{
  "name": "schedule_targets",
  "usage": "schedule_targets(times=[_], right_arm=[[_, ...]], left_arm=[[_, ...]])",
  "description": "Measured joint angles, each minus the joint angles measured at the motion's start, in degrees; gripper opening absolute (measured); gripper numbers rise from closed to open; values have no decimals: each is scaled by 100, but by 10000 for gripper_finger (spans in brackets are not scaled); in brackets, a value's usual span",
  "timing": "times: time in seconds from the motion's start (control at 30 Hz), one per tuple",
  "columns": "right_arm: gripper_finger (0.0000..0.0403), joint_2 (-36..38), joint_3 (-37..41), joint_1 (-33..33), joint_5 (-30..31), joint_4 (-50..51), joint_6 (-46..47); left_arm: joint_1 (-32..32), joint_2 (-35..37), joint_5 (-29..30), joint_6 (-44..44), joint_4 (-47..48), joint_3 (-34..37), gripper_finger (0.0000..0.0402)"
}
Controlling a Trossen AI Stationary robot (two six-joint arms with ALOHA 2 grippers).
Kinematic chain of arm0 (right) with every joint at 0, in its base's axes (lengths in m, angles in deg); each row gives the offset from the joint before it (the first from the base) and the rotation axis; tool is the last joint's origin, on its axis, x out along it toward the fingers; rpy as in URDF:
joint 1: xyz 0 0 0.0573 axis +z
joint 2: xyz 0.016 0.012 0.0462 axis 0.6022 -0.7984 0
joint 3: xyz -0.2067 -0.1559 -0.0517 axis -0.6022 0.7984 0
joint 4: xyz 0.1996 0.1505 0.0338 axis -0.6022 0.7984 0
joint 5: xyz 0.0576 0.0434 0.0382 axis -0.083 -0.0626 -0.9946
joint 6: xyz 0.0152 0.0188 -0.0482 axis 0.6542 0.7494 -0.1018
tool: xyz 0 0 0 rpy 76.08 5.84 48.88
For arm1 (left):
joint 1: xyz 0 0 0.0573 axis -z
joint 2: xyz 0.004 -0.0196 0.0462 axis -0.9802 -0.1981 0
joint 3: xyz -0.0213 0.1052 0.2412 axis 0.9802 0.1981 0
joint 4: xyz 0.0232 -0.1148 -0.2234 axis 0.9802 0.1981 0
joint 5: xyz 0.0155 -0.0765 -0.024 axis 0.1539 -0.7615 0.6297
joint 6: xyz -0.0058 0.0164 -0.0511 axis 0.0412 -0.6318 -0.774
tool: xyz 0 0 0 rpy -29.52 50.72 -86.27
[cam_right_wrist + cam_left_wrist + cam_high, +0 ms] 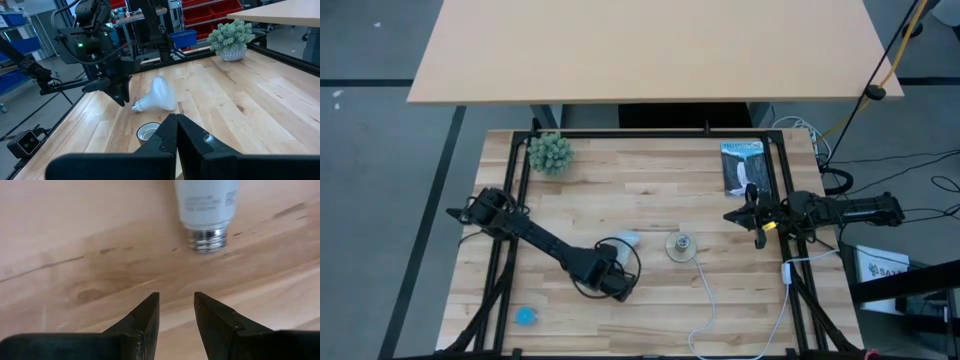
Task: Screw lightbulb
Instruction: Insert the lightbulb into the lamp
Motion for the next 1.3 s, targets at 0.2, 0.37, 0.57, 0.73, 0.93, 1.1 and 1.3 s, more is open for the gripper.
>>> schedule_targets(times=[0.2,0.37,0.57,0.73,0.93,1.1,1.3], right_arm=[[0,0,-1,-1,-2,0,0],[0,0,-1,0,-1,0,-1],[0,0,0,0,-2,0,-1],[0,0,0,0,-2,0,0],[0,0,0,-1,0,0,1],[0,0,0,-1,-2,0,0],[0,0,0,0,-2,0,-1]], left_arm=[[84,2,418,2,-10,0,126],[70,0,420,7,-13,0,126],[47,0,423,145,-10,0,126],[-1,1,345,135,-182,0,132],[-8,0,250,293,-242,0,192],[14,0,241,295,-337,0,267],[10,1,239,293,-590,0,310]])
